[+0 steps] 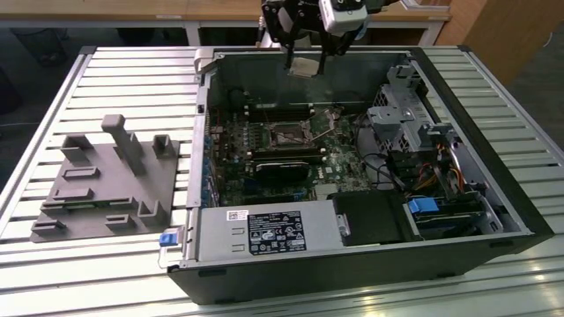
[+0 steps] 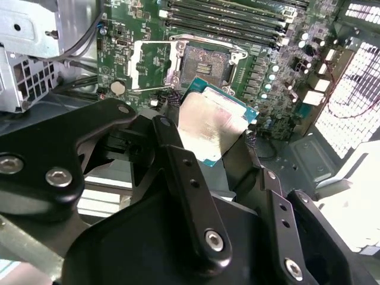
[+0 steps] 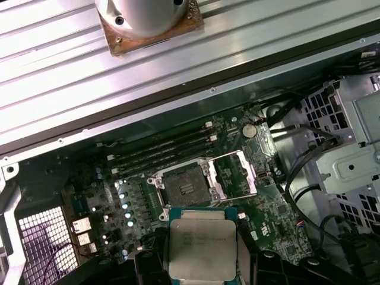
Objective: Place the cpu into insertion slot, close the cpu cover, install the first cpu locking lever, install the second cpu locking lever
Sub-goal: 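Place the cpu into insertion slot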
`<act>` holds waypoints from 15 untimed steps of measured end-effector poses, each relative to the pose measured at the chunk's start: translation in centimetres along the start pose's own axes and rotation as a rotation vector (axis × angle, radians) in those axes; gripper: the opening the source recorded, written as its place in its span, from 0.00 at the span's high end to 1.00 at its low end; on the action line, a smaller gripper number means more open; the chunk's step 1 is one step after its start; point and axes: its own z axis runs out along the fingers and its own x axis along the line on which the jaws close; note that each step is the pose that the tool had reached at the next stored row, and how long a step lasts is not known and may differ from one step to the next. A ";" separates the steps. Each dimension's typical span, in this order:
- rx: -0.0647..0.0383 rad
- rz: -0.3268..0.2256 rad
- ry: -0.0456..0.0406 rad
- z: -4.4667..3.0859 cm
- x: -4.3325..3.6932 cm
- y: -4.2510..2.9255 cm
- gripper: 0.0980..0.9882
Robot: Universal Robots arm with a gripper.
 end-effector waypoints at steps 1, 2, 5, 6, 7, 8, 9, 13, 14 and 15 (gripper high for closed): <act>0.000 0.008 -0.0007 0.01 0.00 0.00 0.50; 0.000 0.016 -0.0014 0.03 0.00 0.00 0.50; -0.001 0.040 -0.0035 0.06 0.00 0.00 0.50; -0.001 0.047 -0.0042 0.07 0.00 0.01 0.50; -0.001 0.054 -0.0049 0.09 0.01 0.03 0.50; -0.001 0.061 -0.0054 0.10 0.01 0.02 0.50; -0.001 0.067 -0.0060 0.11 0.02 0.03 0.50; -0.002 0.095 -0.0085 0.17 0.02 0.04 0.50; -0.002 0.101 -0.0091 0.19 0.02 0.04 0.50; -0.002 0.109 -0.0097 0.20 0.03 0.04 0.50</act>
